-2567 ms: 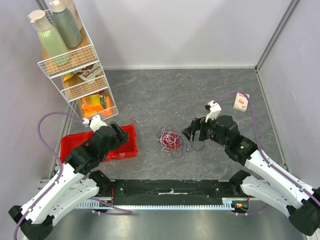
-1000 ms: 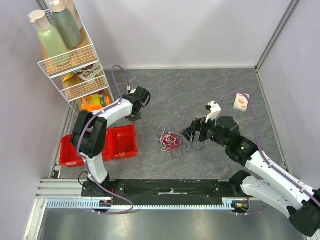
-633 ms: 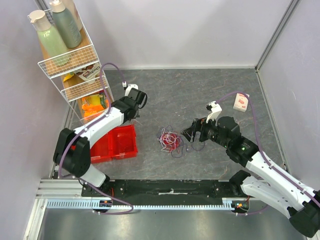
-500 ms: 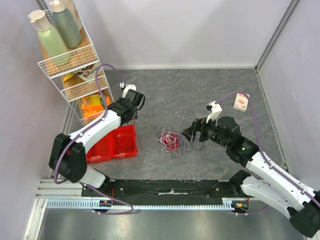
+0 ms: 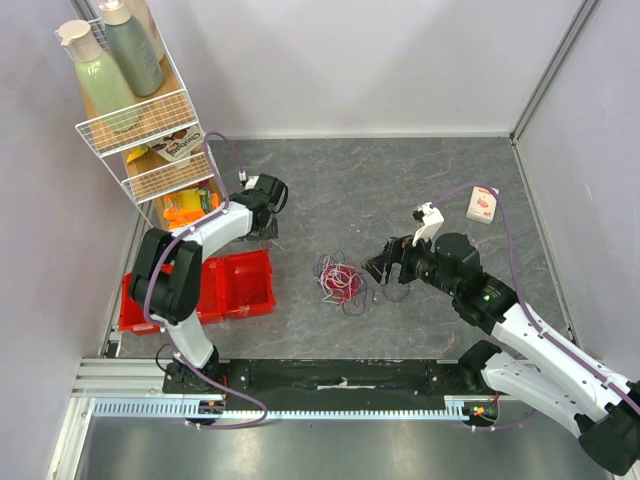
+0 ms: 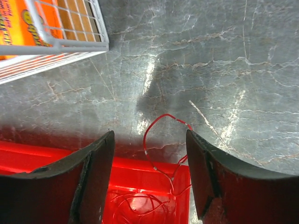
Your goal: Untangle the cables
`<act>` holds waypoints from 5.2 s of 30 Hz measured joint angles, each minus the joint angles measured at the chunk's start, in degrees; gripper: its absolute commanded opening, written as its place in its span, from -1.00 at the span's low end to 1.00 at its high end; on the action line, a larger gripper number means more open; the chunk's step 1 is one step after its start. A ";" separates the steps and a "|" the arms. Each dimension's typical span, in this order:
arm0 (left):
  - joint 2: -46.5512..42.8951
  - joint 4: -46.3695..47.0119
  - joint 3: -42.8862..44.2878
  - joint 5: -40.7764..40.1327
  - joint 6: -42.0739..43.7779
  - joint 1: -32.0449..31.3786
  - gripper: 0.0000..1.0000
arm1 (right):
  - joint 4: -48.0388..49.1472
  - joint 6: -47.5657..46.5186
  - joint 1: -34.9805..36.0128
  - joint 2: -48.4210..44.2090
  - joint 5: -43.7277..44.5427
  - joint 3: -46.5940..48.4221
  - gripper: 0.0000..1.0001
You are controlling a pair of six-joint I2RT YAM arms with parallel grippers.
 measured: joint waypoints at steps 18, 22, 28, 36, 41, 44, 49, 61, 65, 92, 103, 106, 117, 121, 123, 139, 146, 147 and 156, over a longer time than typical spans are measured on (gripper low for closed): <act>-13.53 0.24 -6.67 0.31 -1.01 -0.87 -0.97 | 0.00 0.00 0.00 -0.11 0.04 -0.09 0.96; -24.83 -0.72 -9.33 -0.35 -1.36 -1.70 -0.97 | 0.07 0.00 0.00 -0.11 0.04 -0.17 0.96; -36.92 -5.14 -16.31 1.84 -3.93 -1.81 -0.97 | 1.40 0.04 0.00 1.22 -0.20 -0.94 0.96; -35.01 -8.61 -26.01 8.66 -8.35 -2.62 -0.96 | 4.09 1.53 0.00 3.65 -2.01 -2.34 0.96; -32.50 -8.61 -26.84 8.52 -10.16 -3.85 -0.33 | 5.07 2.21 0.00 3.61 -2.21 -2.34 0.96; -32.63 -8.55 -26.82 8.46 -10.73 -3.85 0.03 | 5.40 2.49 0.00 3.08 -2.19 -2.47 0.96; -35.08 -9.25 -26.21 9.11 -10.71 -3.85 0.30 | 5.29 2.49 0.00 2.58 -1.95 -2.89 0.96; -48.09 -12.39 -19.19 13.22 -5.31 -3.85 0.73 | 5.16 1.88 0.00 3.87 -1.75 -2.95 0.96; -50.88 -12.24 -17.94 16.09 -1.16 -3.85 0.72 | 5.31 1.70 0.00 5.75 -2.01 -3.02 0.96; -6.01 11.41 -2.43 49.48 1.55 -18.80 0.15 | 6.67 16.00 -1.11 17.22 10.56 -8.57 0.46; -3.02 12.81 -4.07 46.53 1.53 -18.78 0.02 | 12.44 30.49 -4.28 29.70 13.31 -7.82 0.40; -1.31 12.90 -4.04 46.12 1.53 -18.80 0.01 | 17.38 32.87 -4.33 33.29 11.30 -7.08 0.39; 1.22 12.72 -4.02 43.93 1.53 -18.80 -0.06 | 21.33 31.15 -5.22 38.42 11.82 -5.07 -1.00; 2.16 12.68 -4.00 43.01 1.51 -18.80 -0.09 | 19.91 28.17 -6.86 37.44 11.30 -3.82 -1.00; 2.67 12.70 -3.91 42.77 1.51 -18.80 -0.08 | 17.62 25.73 -6.97 34.25 11.04 -2.54 -1.00; 6.01 11.67 -1.81 41.11 1.49 -18.80 -0.08 | -3.41 5.99 -6.91 -0.13 10.54 31.30 -1.00; 2.89 10.71 -1.99 40.50 2.78 -18.80 0.32 | -4.94 0.15 -6.91 -5.60 10.23 35.91 -1.00; 0.66 11.37 -3.04 40.50 3.30 -18.80 0.35 | -4.92 -0.31 -6.93 -5.77 9.77 35.12 -1.00; -35.28 29.83 -18.86 42.34 9.51 -18.80 0.65 | -5.68 -6.78 -6.97 -3.72 -6.71 16.63 -1.00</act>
